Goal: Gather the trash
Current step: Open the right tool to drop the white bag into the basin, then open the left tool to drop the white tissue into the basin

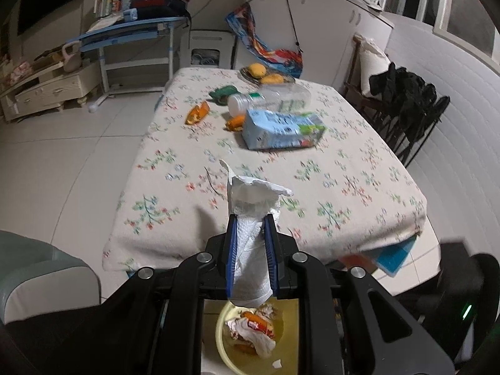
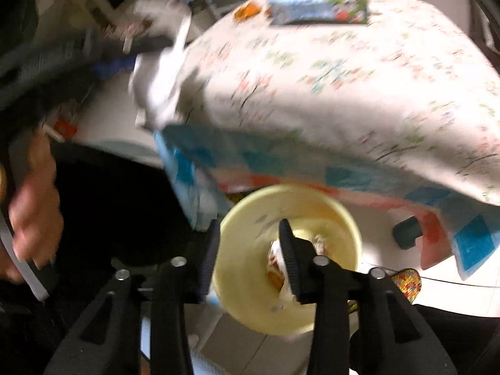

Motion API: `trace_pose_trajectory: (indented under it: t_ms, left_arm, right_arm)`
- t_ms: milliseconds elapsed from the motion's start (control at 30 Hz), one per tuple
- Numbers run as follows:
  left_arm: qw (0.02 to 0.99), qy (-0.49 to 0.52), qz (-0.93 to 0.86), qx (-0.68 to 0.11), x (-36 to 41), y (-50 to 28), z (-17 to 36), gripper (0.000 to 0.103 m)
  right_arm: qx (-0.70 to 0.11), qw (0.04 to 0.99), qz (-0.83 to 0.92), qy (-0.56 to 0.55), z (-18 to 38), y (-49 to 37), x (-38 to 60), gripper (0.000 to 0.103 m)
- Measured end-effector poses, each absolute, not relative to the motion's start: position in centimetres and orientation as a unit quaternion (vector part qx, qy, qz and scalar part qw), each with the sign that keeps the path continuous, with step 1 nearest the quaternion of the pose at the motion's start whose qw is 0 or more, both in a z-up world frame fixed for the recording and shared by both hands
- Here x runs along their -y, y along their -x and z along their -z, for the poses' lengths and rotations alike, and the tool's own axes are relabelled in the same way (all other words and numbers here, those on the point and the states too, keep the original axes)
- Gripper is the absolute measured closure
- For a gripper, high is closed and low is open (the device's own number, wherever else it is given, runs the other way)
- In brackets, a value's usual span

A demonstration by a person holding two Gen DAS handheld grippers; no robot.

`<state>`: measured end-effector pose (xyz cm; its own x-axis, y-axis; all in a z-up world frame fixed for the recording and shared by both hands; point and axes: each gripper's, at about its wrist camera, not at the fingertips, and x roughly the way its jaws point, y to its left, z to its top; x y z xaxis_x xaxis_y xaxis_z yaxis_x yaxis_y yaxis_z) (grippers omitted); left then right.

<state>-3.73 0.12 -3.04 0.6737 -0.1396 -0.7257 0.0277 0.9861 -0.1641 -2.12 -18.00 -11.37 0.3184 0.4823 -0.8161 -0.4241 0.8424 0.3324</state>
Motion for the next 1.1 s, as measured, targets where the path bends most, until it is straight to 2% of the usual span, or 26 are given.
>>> trace_pose_trajectory:
  t_ms: [167, 567, 667, 833, 933, 1100]
  left_arm:
    - [0.898, 0.063, 0.072, -0.428, 1.4, 4.9, 4.4, 0.087]
    - [0.862, 0.019, 0.131, -0.489, 5.4, 8.4, 7.7, 0.086]
    - [0.857, 0.011, 0.137, -0.497, 5.9, 8.6, 8.0, 0.078]
    - [0.864, 0.003, 0.132, -0.487, 6.1, 8.9, 7.6, 0.047]
    - [0.87, -0.001, 0.122, -0.478, 6.0, 9.0, 7.3, 0.036]
    - [0.881, 0.022, 0.114, -0.46, 5.3, 9.0, 6.6, 0.031]
  right_arm:
    - [-0.456, 0.849, -0.251, -0.084, 9.1, 1.7, 20.6, 0.045]
    - [-0.434, 0.86, -0.218, -0.157, 8.4, 0.8, 23.9, 0.039]
    - [-0.432, 0.861, -0.217, -0.158, 8.4, 0.9, 23.9, 0.037]
    - [-0.429, 0.863, -0.212, -0.161, 8.3, 1.1, 24.1, 0.036]
    - [-0.428, 0.864, -0.209, -0.163, 8.4, 1.0, 24.2, 0.033]
    - [-0.429, 0.864, -0.208, -0.161, 8.5, 1.1, 24.2, 0.032]
